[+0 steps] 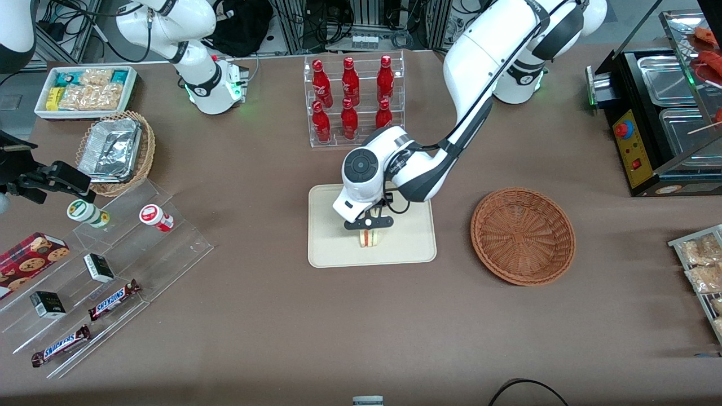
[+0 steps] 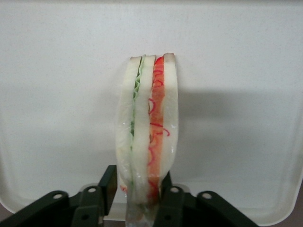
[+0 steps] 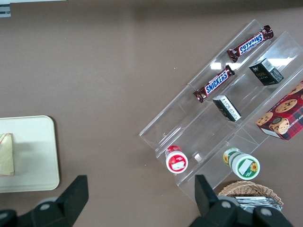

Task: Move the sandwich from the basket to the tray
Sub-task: 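Lower the sandwich onto the tray and open the left gripper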

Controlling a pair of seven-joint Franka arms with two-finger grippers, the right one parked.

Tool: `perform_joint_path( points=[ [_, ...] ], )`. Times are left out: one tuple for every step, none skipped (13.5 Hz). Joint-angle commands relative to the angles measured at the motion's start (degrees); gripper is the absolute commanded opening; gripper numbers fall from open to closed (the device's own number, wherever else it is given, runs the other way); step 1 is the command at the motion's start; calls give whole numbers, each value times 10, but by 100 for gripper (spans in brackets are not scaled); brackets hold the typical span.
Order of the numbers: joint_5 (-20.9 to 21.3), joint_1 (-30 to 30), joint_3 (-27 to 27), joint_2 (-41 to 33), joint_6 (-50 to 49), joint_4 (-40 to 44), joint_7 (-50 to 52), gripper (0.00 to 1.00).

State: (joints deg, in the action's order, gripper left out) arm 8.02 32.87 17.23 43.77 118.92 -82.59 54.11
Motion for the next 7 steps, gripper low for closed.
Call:
perform_joint_path(
  points=[
    [7,8,-6,-11,-4,17,28,100],
    [5,5,-6,-29,-8,16,28,100],
    [3,3,-8,-56,-18,10,30,100],
    [3,2,-10,-81,-40,8,37,100],
    [3,-4,-11,-108,-72,8,45,100],
    [3,-17,-11,-136,-107,2,48,100],
    [4,-31,-11,-169,-139,-8,45,100]
  ],
)
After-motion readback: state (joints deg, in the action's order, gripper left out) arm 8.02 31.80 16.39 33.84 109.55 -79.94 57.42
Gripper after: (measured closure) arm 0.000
